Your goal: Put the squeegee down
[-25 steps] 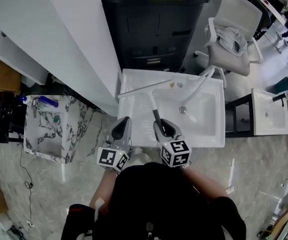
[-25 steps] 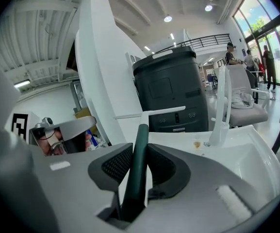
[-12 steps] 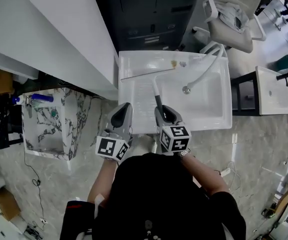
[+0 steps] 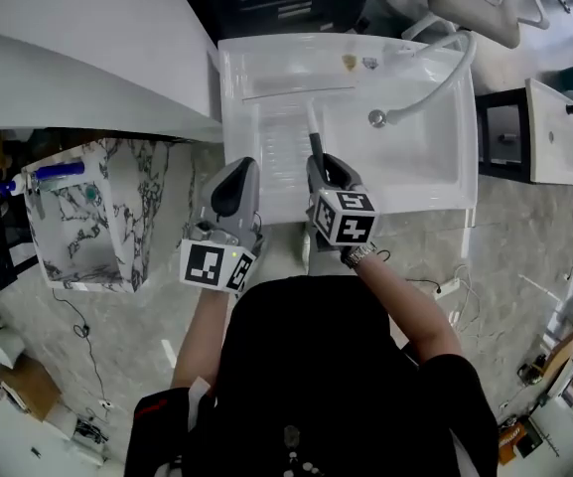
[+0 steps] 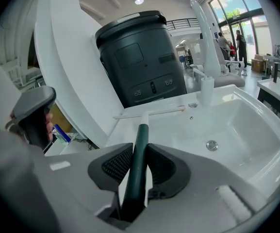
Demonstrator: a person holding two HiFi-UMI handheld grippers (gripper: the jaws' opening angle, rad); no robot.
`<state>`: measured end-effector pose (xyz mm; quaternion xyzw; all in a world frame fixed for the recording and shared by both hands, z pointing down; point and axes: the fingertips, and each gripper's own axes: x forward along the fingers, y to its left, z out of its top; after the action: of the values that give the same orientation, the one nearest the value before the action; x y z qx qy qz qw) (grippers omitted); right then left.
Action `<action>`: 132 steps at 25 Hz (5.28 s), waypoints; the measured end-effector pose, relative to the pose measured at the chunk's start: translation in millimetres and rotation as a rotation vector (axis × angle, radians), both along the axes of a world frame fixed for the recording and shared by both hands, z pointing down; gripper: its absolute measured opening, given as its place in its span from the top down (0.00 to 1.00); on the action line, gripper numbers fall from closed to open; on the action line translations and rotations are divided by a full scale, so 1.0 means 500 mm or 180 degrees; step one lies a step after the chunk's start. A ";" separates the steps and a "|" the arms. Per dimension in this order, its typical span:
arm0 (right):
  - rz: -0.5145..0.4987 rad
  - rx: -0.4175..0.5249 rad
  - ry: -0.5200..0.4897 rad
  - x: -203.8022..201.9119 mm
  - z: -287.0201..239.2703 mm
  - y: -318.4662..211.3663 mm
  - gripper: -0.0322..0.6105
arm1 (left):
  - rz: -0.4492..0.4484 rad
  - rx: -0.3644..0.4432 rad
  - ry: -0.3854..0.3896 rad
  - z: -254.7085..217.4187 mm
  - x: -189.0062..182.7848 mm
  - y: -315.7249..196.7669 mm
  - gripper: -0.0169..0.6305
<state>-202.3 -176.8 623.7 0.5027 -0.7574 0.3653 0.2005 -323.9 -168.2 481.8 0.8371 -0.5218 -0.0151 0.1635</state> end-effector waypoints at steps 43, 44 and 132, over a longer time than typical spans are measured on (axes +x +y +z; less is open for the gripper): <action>0.0092 -0.0562 0.0485 -0.002 0.239 -0.068 0.79 | 0.0034 -0.0351 0.0047 0.097 0.008 0.000 0.97; 0.0075 -0.0571 0.0474 -0.002 0.240 -0.068 0.79 | 0.0033 -0.0351 0.0043 0.097 0.009 0.001 0.97; -0.0537 0.2492 -0.0697 0.003 -0.689 0.010 0.95 | -0.0168 0.0849 -0.0189 -0.314 0.030 -0.011 0.97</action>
<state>-200.6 -172.0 279.5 0.4353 -0.8945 0.0833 -0.0582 -308.8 -173.8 325.0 0.8375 -0.5415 -0.0638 0.0347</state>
